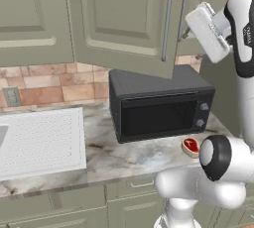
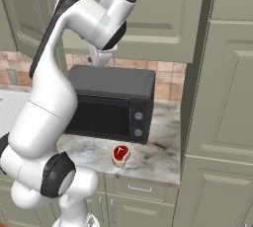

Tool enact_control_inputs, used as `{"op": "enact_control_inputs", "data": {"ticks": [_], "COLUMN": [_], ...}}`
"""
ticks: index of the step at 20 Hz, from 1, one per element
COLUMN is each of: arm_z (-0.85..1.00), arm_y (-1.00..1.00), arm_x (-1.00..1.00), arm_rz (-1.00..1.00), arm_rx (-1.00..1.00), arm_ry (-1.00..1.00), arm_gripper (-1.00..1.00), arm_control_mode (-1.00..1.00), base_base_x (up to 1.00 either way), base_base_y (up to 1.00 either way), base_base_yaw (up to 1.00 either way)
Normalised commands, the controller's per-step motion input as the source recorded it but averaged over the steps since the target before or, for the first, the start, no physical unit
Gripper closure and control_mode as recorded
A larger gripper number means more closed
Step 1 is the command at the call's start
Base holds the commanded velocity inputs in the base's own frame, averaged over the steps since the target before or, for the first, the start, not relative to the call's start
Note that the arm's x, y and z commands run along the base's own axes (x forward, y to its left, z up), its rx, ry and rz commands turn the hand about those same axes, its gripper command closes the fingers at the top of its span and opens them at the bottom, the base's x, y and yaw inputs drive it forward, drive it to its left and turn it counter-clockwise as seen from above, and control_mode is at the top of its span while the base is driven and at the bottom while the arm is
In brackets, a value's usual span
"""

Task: Retrieve the tupperware from the cabinet, then place the raw meat into the tupperware to avoid contamination.

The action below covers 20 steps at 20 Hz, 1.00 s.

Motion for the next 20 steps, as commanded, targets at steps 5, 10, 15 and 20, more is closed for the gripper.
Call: {"op": "enact_control_inputs", "data": {"ticks": [5, 10, 15, 20], "arm_z": [0.0, 0.0, 0.0, 0.0], "arm_y": [0.43, 0.53, 0.48, 0.45], "arm_x": [0.04, 0.0, 0.0, -0.04], "arm_rz": [0.12, 0.09, 0.09, 0.08], "arm_rx": [-0.01, 0.0, 0.0, 0.0], "arm_ry": [0.0, 0.0, 0.0, 0.0], "arm_gripper": [-1.0, -1.0, -1.0, -1.0], "arm_control_mode": [-1.0, -1.0, -1.0, -1.0], "base_base_x": [0.0, 0.0, 0.0, 0.0], "base_base_y": [0.0, 0.0, 0.0, 0.0], "base_base_yaw": [0.0, 0.0, 0.0, 0.0]}}
